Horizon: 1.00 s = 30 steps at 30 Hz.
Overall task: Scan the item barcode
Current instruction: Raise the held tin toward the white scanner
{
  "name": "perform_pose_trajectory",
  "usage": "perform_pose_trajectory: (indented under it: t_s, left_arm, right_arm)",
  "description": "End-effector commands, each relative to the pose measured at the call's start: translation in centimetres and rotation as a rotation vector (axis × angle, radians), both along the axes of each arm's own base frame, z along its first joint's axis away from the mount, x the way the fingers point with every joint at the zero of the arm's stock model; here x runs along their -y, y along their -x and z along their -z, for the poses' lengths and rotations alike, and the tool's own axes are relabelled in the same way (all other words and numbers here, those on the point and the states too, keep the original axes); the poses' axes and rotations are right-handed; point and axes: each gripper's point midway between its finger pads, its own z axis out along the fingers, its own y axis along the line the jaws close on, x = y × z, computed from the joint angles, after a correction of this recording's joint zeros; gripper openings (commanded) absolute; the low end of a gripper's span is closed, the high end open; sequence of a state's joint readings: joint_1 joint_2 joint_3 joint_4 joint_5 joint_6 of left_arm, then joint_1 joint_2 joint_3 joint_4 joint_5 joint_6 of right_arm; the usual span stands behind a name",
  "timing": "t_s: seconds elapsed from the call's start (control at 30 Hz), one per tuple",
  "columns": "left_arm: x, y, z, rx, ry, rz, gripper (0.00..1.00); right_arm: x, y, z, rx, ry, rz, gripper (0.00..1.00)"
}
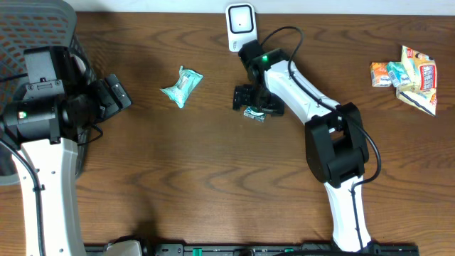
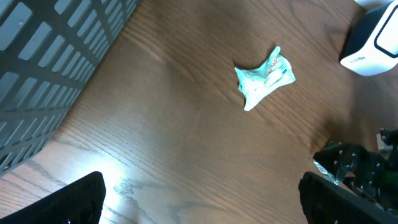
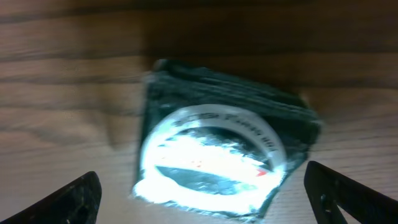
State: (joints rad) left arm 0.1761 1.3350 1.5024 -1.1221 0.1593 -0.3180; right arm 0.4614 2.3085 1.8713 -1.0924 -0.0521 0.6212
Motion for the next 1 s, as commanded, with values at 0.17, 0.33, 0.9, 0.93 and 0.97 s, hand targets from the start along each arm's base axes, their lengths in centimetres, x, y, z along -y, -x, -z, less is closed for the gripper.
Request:
perform_pose_trajectory:
  t_s: [0.17,0.33,0.9,0.93,0.97]
  left_arm:
    - [-0.1,-0.2,-0.7,0.017,0.002,-0.002,0.98]
    - [-0.1,-0.2,-0.7,0.017,0.002,-0.002,0.98]
    - [-0.1,-0.2,-0.7,0.017,0.002,-0.002,0.97]
    - [-0.1,-0.2,-0.7,0.017,0.002,-0.003,0.97]
    - [-0.1,-0.2,-0.7,0.017,0.002,-0.003,0.98]
  right_arm:
    - [0.7,-1.4,-0.7,0.094,0.045,0.059,0.85]
    - [0.6,-1.5,-0.7,0.098,0.044,0.057,0.98]
    - [1.4,-0.8,0.2,0.085,0.092,0.061,0.77]
    - [1.4,-0.6,0.5,0.084,0.093,0.060,0.78]
    - [1.4,-0.6,0.7,0.083,0.092,0.059,0.78]
